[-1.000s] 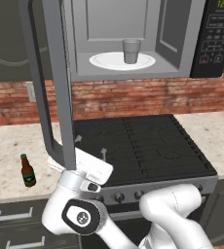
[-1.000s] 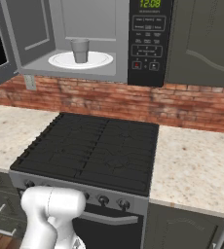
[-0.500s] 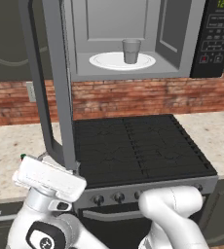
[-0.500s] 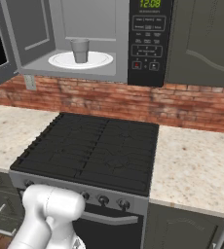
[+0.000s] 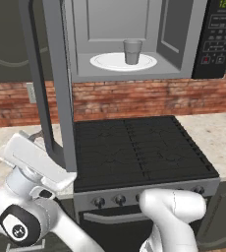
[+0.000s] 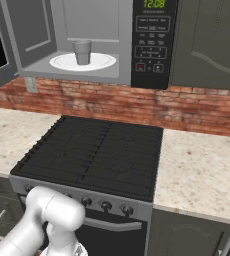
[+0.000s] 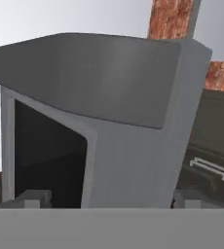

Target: Place the microwavable item in the microwave. Then, close the microwave door and press the start button.

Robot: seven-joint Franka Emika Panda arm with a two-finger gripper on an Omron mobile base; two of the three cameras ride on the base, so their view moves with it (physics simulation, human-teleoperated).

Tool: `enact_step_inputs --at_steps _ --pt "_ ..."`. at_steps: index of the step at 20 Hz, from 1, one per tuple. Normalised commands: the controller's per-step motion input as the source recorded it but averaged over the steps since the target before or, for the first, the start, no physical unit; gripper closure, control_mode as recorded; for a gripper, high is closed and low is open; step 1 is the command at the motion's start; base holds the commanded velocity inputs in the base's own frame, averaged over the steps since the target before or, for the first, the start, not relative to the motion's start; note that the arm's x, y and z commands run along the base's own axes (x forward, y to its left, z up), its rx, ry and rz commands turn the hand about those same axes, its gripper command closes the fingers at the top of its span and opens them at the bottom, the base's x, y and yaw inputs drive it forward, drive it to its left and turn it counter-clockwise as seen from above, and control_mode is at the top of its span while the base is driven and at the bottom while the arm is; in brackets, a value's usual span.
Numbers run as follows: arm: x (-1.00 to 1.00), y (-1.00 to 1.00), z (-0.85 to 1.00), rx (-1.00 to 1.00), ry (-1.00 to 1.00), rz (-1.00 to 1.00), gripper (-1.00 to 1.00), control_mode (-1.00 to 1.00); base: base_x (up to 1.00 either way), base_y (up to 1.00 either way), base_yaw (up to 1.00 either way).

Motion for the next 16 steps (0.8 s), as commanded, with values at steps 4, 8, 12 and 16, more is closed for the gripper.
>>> enact_step_inputs --at_steps 4,8,12,16 --pt "-0.08 -0.77 0.07 0.43 -0.09 0.02 -1.00 -1.00 0.00 0.00 0.00" --pt "-0.18 -0.96 0.14 0.52 -0.08 0.10 -1.00 -1.00 0.00 0.00 0.00" --pt "-0.03 -1.00 0.03 0.55 -0.11 0.15 -1.00 -1.00 0.00 0.00 0.00" --pt "0.06 -1.00 0.00 0.47 -0.11 0.21 -1.00 -1.00 0.00 0.00 0.00"
